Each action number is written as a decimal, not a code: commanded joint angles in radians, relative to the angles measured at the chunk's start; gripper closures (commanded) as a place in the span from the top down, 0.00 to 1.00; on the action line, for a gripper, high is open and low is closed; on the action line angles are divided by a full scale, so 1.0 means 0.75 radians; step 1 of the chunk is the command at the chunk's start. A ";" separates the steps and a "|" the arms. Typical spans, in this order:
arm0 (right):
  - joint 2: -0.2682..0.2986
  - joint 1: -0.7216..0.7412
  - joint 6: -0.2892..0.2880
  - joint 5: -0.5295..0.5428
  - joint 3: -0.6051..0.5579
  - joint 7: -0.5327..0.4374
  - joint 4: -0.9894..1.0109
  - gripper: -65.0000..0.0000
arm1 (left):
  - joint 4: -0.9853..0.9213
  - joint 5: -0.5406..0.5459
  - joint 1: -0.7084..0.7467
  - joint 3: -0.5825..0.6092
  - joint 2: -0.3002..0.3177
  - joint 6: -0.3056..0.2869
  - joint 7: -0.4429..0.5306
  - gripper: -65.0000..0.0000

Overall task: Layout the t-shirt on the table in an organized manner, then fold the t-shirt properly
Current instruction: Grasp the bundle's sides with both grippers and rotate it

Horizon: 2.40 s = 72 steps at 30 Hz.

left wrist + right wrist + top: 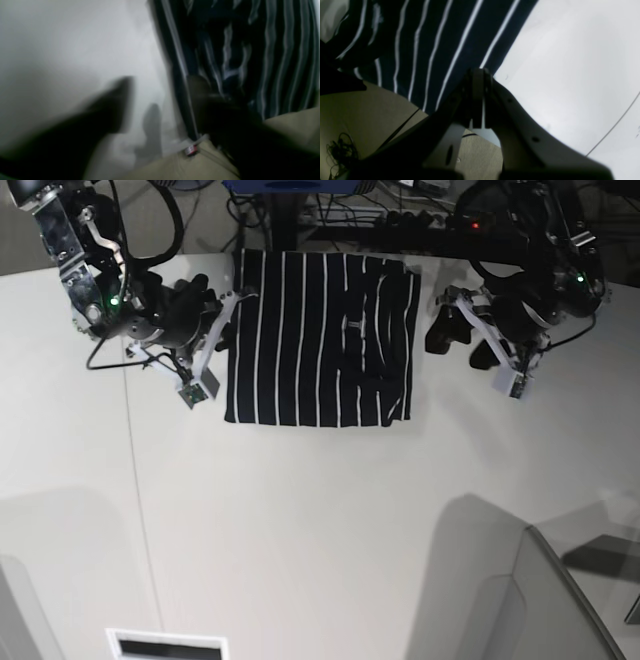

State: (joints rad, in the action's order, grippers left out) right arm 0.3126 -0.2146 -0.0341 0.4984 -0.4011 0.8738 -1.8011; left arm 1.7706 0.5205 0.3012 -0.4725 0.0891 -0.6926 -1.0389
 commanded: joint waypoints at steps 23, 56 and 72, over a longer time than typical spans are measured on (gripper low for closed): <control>0.010 0.009 -0.003 0.010 -0.092 -0.016 0.048 0.00 | -0.674 0.289 -0.126 0.435 0.077 -0.007 0.408 1.00; 0.057 0.013 0.002 0.008 -0.084 -0.020 0.050 0.00 | -0.748 0.058 -0.476 0.838 0.367 -0.007 0.335 0.00; -0.074 -0.130 -0.001 0.010 0.509 -0.020 0.048 0.00 | -0.758 -0.713 -0.849 1.431 0.193 -0.007 0.343 0.00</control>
State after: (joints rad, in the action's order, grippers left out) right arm 0.2539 -0.3145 -0.0338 0.4919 -0.0212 0.8669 -1.7489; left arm 1.1908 -0.0216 -0.3138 0.6041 0.2359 -0.6930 -0.7940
